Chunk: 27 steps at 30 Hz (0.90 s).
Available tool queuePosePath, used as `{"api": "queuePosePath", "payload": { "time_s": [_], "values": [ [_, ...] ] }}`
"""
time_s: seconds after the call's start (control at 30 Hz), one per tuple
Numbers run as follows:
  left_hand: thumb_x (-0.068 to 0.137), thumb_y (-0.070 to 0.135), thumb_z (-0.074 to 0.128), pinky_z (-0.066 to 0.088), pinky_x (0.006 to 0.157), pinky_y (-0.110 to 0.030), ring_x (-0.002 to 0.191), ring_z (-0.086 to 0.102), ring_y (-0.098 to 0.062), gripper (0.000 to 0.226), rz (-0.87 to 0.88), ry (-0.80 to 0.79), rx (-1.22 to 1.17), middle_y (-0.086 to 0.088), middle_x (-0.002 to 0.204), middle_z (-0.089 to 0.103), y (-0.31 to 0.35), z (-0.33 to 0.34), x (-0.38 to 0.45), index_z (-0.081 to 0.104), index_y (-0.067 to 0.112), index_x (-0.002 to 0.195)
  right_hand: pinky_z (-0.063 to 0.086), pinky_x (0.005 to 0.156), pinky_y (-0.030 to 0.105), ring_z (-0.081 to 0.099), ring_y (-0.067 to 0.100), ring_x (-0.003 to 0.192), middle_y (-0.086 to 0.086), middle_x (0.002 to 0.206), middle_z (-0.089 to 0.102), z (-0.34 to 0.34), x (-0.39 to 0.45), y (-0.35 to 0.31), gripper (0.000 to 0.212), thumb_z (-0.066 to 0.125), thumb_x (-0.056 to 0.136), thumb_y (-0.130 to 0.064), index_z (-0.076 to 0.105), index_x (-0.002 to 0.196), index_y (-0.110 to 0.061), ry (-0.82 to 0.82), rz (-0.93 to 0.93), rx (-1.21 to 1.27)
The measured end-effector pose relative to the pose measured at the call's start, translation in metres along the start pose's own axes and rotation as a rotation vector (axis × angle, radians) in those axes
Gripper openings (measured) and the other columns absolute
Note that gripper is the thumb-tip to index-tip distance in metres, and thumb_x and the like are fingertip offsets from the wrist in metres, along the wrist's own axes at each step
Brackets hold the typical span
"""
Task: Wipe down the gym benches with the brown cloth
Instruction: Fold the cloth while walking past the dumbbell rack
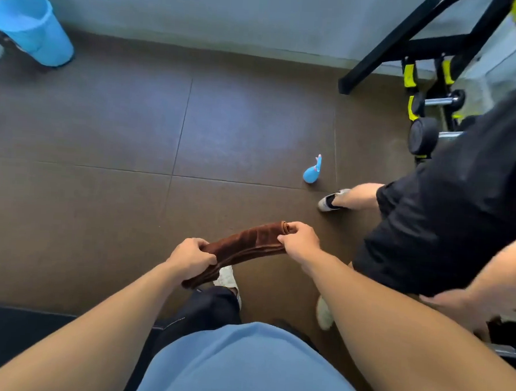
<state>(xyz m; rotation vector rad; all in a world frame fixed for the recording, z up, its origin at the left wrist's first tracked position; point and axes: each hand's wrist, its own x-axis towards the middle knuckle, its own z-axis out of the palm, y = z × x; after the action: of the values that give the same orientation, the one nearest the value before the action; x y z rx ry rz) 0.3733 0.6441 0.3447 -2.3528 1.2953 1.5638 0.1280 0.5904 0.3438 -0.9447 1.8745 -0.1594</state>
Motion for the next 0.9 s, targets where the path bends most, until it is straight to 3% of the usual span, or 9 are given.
{"api": "queuePosePath", "payload": {
  "time_s": [0.07,0.17,0.23,0.37,0.5,0.57,0.7,0.83,0.9],
  "values": [
    [0.08,0.023,0.076,0.057,0.073,-0.03,0.085,0.069,-0.02,0.022,0.001,-0.007,0.007,-0.003,0.096,0.075,0.008,-0.026,0.021,0.072,0.024,0.102,0.041,0.085,0.025,0.06,0.023,0.105,0.004,0.125,0.071,0.005,0.018,-0.031,0.031,0.072,0.097,-0.02,0.069,0.128,-0.021,0.002,-0.008,-0.017],
    [0.085,0.018,0.078,0.05,0.049,-0.024,0.081,0.066,-0.018,0.032,0.009,-0.041,0.023,-0.003,0.103,0.07,0.028,-0.056,0.051,0.065,0.024,0.113,0.044,0.09,0.027,0.063,0.025,0.118,0.005,0.131,0.069,0.003,0.045,-0.071,0.034,0.069,0.101,-0.024,0.066,0.134,-0.021,0.019,-0.005,-0.009],
    [0.086,0.013,0.077,0.052,0.044,-0.027,0.084,0.066,-0.021,0.037,0.02,-0.081,0.039,-0.004,0.106,0.067,0.048,-0.071,0.069,0.058,0.028,0.114,0.043,0.09,0.028,0.062,0.025,0.12,0.004,0.132,0.068,-0.002,0.061,-0.088,0.035,0.066,0.103,-0.024,0.063,0.138,-0.02,0.024,0.015,0.023],
    [0.084,0.01,0.078,0.065,0.07,-0.044,0.093,0.069,-0.026,0.042,0.058,-0.098,0.101,-0.004,0.108,0.069,0.093,-0.087,0.112,0.062,0.029,0.119,0.042,0.093,0.03,0.061,0.025,0.12,0.005,0.132,0.068,-0.023,0.1,-0.107,0.031,0.065,0.104,-0.024,0.064,0.135,-0.019,0.082,0.078,0.102],
    [0.084,0.012,0.077,0.057,0.055,-0.024,0.083,0.068,-0.015,0.04,0.119,-0.058,0.167,-0.001,0.107,0.072,0.153,-0.091,0.159,0.067,0.027,0.119,0.048,0.102,0.037,0.061,0.027,0.123,0.005,0.135,0.067,-0.057,0.142,-0.111,0.033,0.063,0.105,-0.022,0.063,0.138,-0.02,0.155,0.156,0.186],
    [0.085,0.017,0.077,0.049,0.058,-0.02,0.086,0.067,-0.016,0.034,0.133,-0.038,0.22,0.001,0.106,0.072,0.19,-0.089,0.182,0.068,0.027,0.116,0.049,0.106,0.039,0.06,0.027,0.126,0.005,0.137,0.066,-0.077,0.165,-0.111,0.034,0.063,0.105,-0.019,0.062,0.139,-0.02,0.17,0.192,0.238],
    [0.085,0.027,0.078,0.055,0.079,-0.03,0.099,0.068,-0.022,0.023,0.117,0.007,0.289,-0.001,0.107,0.075,0.269,-0.078,0.229,0.072,0.024,0.107,0.05,0.107,0.04,0.06,0.027,0.129,0.005,0.14,0.064,-0.122,0.216,-0.109,0.036,0.062,0.105,-0.015,0.061,0.141,-0.021,0.197,0.254,0.326],
    [0.09,0.025,0.076,0.045,0.06,-0.023,0.087,0.063,-0.017,0.018,0.124,-0.046,0.28,0.002,0.098,0.069,0.348,-0.058,0.28,0.066,0.025,0.104,0.05,0.101,0.034,0.062,0.025,0.125,0.005,0.138,0.066,-0.168,0.276,-0.102,0.037,0.063,0.105,-0.016,0.061,0.142,-0.019,0.226,0.322,0.389],
    [0.088,0.021,0.077,0.045,0.066,-0.026,0.086,0.063,-0.018,0.019,0.138,-0.04,0.285,0.004,0.092,0.068,0.382,-0.045,0.31,0.066,0.027,0.102,0.049,0.098,0.032,0.064,0.025,0.123,0.007,0.135,0.068,-0.184,0.316,-0.095,0.036,0.065,0.104,-0.016,0.063,0.14,-0.016,0.238,0.335,0.395]
  ]
}}
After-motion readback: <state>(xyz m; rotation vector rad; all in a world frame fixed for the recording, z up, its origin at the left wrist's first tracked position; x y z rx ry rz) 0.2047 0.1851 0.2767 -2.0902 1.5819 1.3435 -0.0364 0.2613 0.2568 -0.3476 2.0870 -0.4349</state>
